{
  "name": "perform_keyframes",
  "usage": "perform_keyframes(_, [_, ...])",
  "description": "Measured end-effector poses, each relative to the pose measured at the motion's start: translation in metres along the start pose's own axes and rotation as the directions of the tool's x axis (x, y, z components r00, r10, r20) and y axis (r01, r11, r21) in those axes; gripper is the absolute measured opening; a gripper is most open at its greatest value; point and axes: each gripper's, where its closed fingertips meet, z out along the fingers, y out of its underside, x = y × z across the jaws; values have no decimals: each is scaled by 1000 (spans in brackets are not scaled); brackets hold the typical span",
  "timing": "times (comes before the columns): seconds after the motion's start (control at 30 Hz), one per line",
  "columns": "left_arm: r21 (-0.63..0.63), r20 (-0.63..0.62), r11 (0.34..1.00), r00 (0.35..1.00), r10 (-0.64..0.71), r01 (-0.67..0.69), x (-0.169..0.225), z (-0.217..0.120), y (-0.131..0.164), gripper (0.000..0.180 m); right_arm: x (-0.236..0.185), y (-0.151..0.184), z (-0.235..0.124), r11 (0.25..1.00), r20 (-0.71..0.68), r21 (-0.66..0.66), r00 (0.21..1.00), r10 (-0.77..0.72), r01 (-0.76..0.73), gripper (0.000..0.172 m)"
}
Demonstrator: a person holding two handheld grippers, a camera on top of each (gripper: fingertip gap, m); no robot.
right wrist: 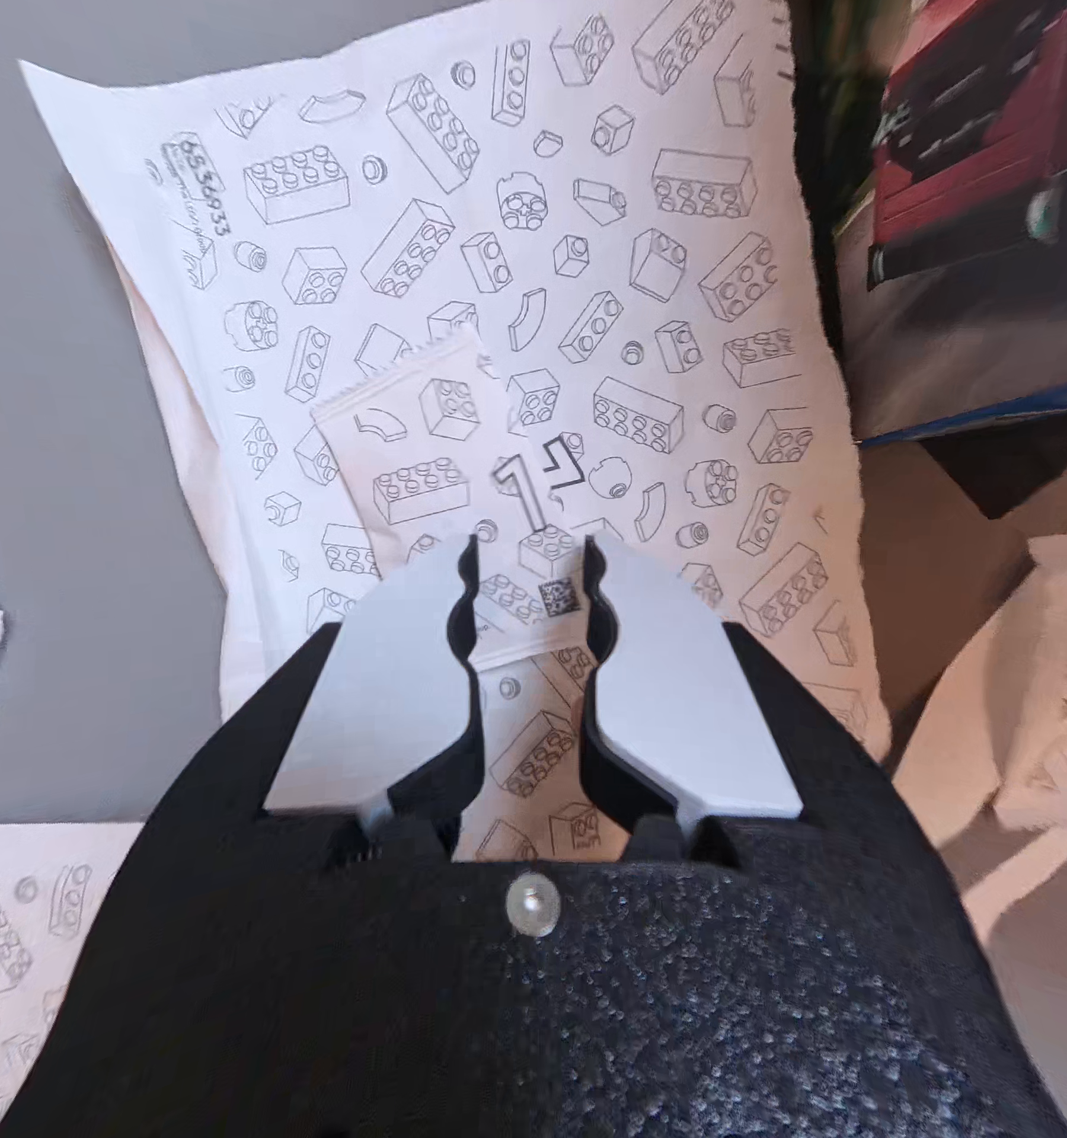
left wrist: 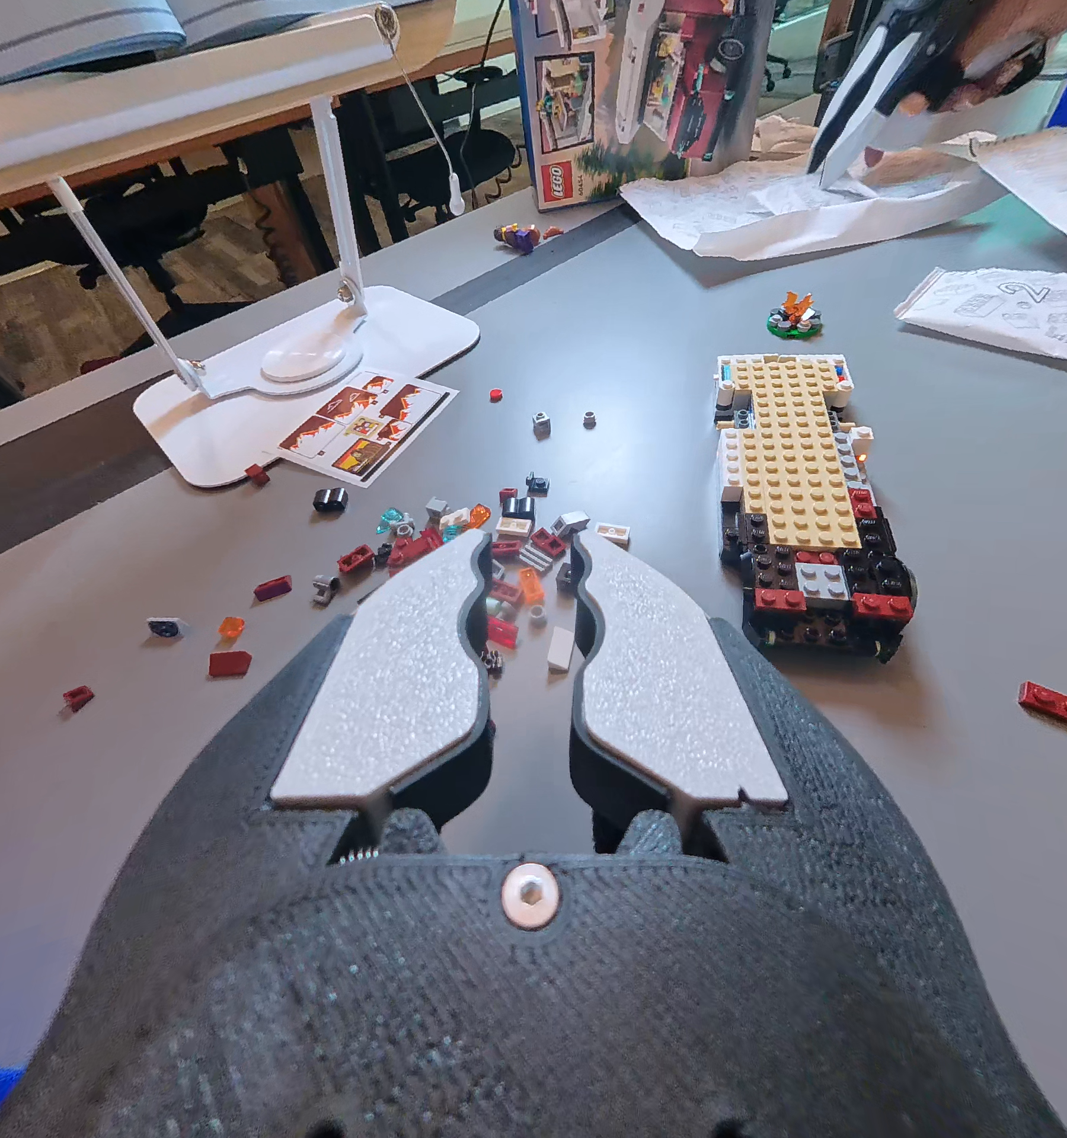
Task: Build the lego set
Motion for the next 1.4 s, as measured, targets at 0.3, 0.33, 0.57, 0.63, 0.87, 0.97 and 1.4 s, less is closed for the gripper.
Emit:
perform_keyframes(0.3, [25, -76, 1000, 997, -6, 8, 12, 1, -5, 24, -84, -79, -62, 934, -66, 250, 967, -247, 256, 1])
perform_keyframes(0.33, [32, -85, 999, 996, -3, 6, 14, 1, -7, 24, -101, -92, -73, 912, -84, 287, 956, -280, 292, 1])
perform_keyframes(0.57, [125, -201, 991, 977, 68, -43, 45, -14, -29, 37, -277, -143, -75, 714, -94, 483, 841, -533, 506, 0])
perform_keyframes(0.63, [150, -237, 986, 966, 101, -66, 55, -18, -34, 42, -330, -145, -56, 663, -52, 534, 804, -593, 524, 0])
perform_keyframes(0.87, [180, -318, 963, 915, 250, -200, 85, -29, -30, 6, -431, -156, -31, 540, 28, 648, 692, -722, 537, 0])
perform_keyframes(0.97, [225, -284, 931, 894, 345, -288, 86, -34, -33, 5, -439, -152, -38, 552, 107, 655, 659, -744, 516, 1])
perform_keyframes(1.4, [296, -198, 735, 713, 672, -610, 107, -41, -24, 5, -460, -113, -27, 747, 681, 425, 363, -636, 511, 24])
